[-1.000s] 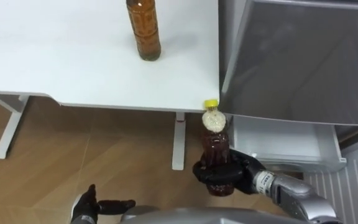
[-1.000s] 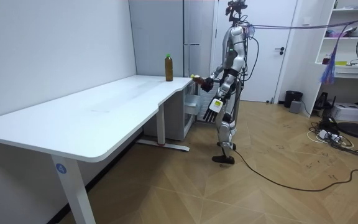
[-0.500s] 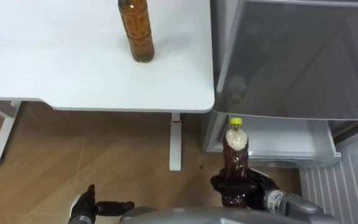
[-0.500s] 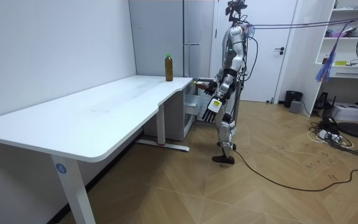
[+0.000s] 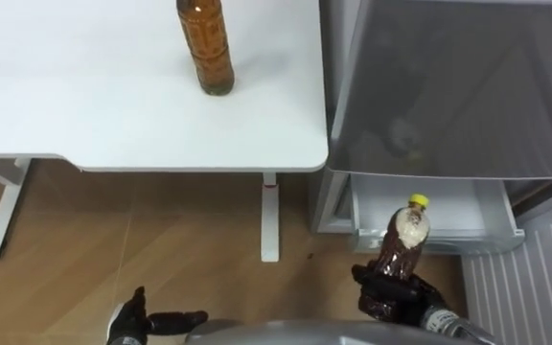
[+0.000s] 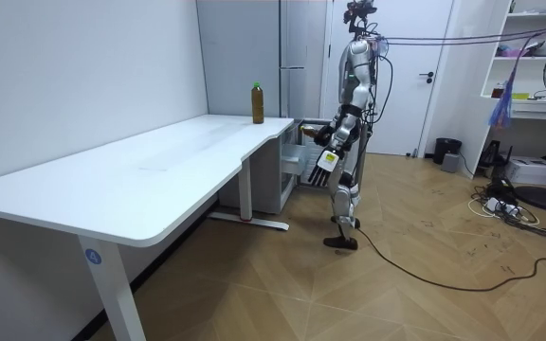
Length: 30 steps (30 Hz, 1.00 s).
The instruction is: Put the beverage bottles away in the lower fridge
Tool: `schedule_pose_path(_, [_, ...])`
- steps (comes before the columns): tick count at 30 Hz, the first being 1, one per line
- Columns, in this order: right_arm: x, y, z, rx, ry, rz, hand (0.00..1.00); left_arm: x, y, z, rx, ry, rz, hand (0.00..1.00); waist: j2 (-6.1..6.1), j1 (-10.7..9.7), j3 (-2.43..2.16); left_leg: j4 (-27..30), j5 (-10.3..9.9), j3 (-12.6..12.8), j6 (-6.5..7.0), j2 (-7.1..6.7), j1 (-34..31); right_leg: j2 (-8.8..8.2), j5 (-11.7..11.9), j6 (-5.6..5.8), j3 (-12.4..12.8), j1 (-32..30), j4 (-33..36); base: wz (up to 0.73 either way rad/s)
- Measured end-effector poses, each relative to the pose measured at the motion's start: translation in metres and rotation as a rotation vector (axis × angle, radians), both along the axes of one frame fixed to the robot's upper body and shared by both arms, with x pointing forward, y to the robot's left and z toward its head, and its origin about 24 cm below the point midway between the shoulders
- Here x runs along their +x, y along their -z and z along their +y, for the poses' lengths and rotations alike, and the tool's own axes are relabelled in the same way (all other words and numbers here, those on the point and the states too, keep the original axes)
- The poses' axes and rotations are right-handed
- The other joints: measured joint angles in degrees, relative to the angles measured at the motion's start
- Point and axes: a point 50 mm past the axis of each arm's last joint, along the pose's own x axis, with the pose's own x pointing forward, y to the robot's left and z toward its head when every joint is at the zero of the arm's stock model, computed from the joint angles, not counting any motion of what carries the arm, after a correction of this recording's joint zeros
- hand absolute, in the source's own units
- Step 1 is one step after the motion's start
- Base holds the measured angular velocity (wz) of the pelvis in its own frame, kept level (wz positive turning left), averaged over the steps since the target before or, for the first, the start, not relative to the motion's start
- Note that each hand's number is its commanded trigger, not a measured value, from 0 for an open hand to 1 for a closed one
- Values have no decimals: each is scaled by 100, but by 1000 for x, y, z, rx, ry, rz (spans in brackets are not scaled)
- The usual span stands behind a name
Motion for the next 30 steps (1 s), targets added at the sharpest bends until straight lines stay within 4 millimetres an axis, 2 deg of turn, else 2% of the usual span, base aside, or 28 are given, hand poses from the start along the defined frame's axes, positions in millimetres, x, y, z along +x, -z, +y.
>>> schedule_pose_path(4, [1,-1,0,79,202,-16,100,1,0,-1,4,17,1,0,31,13,-1,-10,1,61,1,2,42,1,0,0,46,-7,-1,-7])
schedule_pose_path(9, [15,-8,-4,179,460,-99,100,0,1,-6,9,-7,-2,0,63,-9,-5,-54,1,72,1,1,84,7,0,0,81,1,-1,-4])
schedule_pose_path(14, [23,-11,-6,200,562,-133,100,-4,3,-9,14,-20,8,0,99,7,-5,-48,2,73,1,2,107,11,0,0,134,4,-1,-1])
schedule_pose_path(19, [33,-14,0,232,617,-141,100,-4,3,-11,18,-22,13,0,119,26,18,-57,2,91,1,4,115,14,0,0,161,-12,1,-3])
schedule_pose_path(24, [51,-25,0,307,728,-209,100,-16,5,-11,17,-34,48,0,169,68,28,-105,1,196,1,19,211,32,0,0,266,12,3,-10])
schedule_pose_path(30, [55,-29,-3,321,802,-215,100,-20,5,-10,19,-30,61,0,165,105,27,-104,1,189,1,18,198,28,0,0,243,4,4,0])
